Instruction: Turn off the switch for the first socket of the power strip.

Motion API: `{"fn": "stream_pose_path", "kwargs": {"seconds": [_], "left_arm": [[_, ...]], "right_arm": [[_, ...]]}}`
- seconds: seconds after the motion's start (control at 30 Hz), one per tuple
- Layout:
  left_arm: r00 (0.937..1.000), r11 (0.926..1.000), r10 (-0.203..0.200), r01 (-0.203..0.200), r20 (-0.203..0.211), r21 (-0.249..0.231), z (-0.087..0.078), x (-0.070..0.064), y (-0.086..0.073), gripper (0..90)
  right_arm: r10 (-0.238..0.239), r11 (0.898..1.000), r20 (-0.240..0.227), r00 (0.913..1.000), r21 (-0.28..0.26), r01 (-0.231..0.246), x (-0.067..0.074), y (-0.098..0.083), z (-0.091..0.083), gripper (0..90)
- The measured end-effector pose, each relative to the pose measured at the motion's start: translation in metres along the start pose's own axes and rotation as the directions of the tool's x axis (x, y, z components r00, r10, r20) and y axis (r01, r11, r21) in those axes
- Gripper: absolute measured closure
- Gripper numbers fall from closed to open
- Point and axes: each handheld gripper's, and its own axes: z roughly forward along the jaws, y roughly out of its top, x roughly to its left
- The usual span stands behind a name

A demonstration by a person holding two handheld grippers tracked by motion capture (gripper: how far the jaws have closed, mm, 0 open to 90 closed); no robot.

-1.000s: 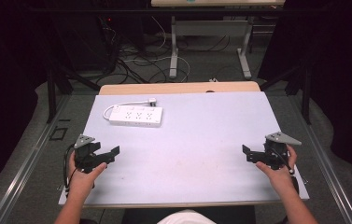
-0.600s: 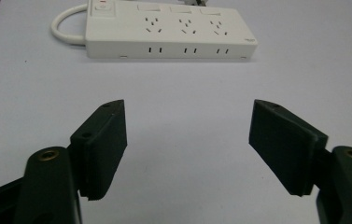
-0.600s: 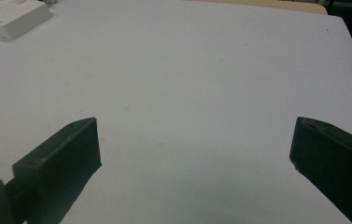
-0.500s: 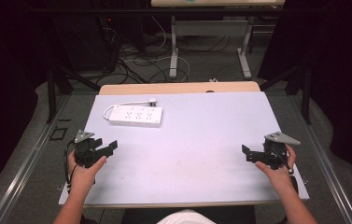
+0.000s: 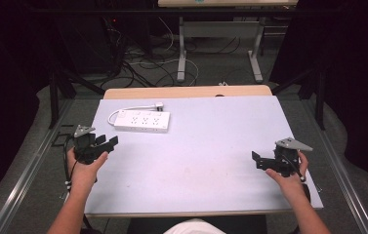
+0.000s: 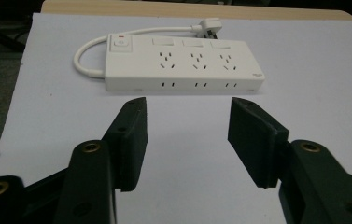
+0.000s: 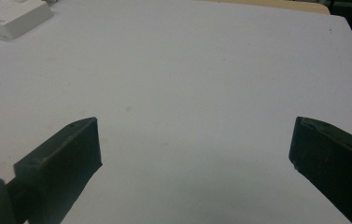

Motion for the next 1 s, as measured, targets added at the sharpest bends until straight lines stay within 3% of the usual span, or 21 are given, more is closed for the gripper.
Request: {"fn": "stream_pose_path", "kwargs": {"seconds": [0.3,0.47,1.0], "left_arm": [[0.9997,0.9996,0.026,-0.026,-0.004,-0.008,0.000,-0.005,0.018,50.4],[0.9990,0.9995,0.030,-0.031,-0.033,-0.010,0.003,-0.008,0.028,51.7],[0.9995,0.9996,0.023,-0.023,-0.021,0.018,0.023,-0.016,0.050,67.1]], "right_arm": [[-0.013,1.000,0.004,0.9999,0.003,0.013,0.000,0.000,0.001,1.7],[-0.003,1.000,0.009,1.0000,0.000,0.003,0.001,0.000,0.001,1.7],[-0.013,1.000,-0.004,0.9999,0.012,0.013,0.002,-0.001,0.003,1.7]]}}
